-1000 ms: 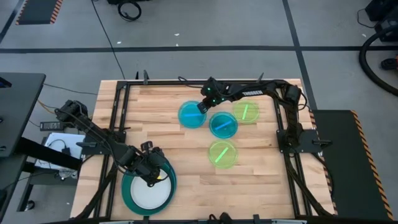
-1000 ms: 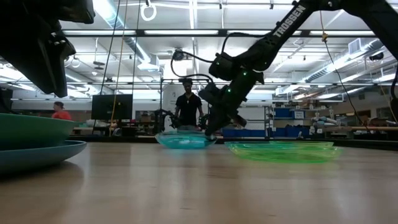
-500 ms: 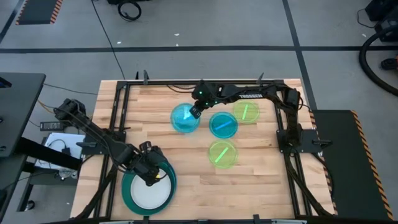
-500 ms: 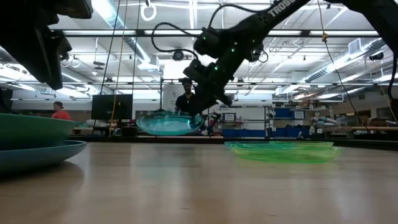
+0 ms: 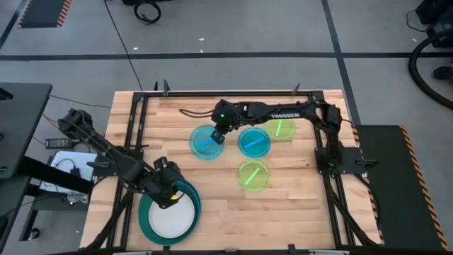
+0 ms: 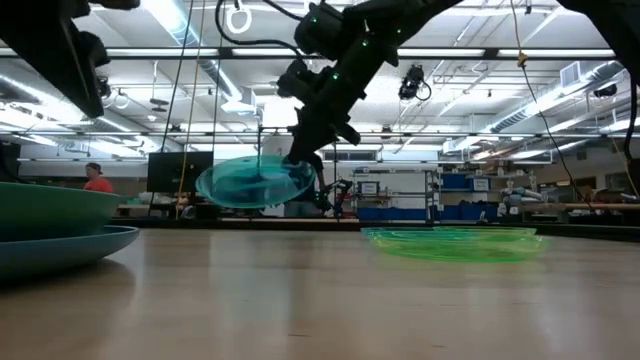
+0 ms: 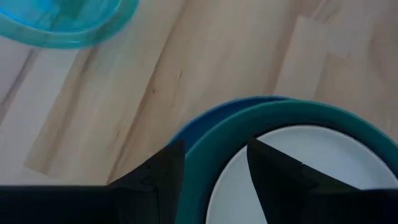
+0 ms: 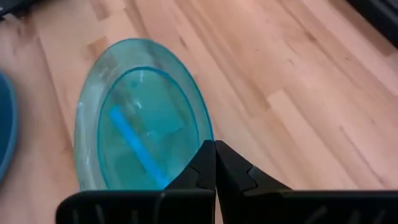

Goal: Stack plastic plates
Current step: Stack the top light blue plate on top of the white plate

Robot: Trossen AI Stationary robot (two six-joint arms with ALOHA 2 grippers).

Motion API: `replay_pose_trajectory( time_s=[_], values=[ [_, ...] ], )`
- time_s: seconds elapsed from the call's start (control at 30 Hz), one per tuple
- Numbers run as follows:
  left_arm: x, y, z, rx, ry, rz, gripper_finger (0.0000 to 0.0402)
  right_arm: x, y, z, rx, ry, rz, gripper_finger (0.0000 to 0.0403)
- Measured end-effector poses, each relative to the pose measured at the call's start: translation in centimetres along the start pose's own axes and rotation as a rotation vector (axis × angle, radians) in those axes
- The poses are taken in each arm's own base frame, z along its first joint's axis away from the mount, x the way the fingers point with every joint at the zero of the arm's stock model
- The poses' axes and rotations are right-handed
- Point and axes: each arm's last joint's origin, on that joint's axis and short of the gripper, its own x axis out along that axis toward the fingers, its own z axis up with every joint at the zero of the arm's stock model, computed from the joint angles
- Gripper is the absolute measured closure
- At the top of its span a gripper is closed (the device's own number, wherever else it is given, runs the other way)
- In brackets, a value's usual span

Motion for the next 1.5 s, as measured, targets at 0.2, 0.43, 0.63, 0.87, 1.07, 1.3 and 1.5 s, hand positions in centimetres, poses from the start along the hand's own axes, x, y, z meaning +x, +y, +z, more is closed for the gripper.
replay_pose_trajectory(
  time_s=[0.2,0.43,0.63,0.87,1.07,1.3,1.5],
  values=[
    [-1.2,0.5,0.2,0.079,-0.068,-0.007,0.0221,-0.1,1.9,-0.8,-0.008,0.020,0.027,0.0398],
    [-2.7,1.6,0.2,0.199,-0.129,0.028,0.0221,-0.5,4.9,-1.8,-0.017,0.017,0.058,0.0398],
    [-3.3,2.9,-0.3,0.281,-0.079,0.094,0.0221,-0.9,7.4,-2.6,-0.006,-0.018,0.071,0.0398],
    [-4.9,3.5,-0.9,0.361,-0.094,0.032,0.0221,-1.3,9.8,-3.7,0.039,-0.024,0.095,0.0398],
    [-5.8,3.7,-0.8,0.405,-0.147,-0.007,0.0221,-1.9,12.0,-4.3,0.067,-0.073,0.134,0.0398],
    [-5.9,3.6,-0.7,0.454,-0.164,-0.013,0.0221,-2.5,13.9,-5.2,0.109,-0.094,0.158,0.0398],
    [-6.3,3.7,-0.9,0.457,-0.166,-0.041,0.0221,-2.5,15.5,-6.0,0.161,-0.114,0.188,0.0398]
  ],
)
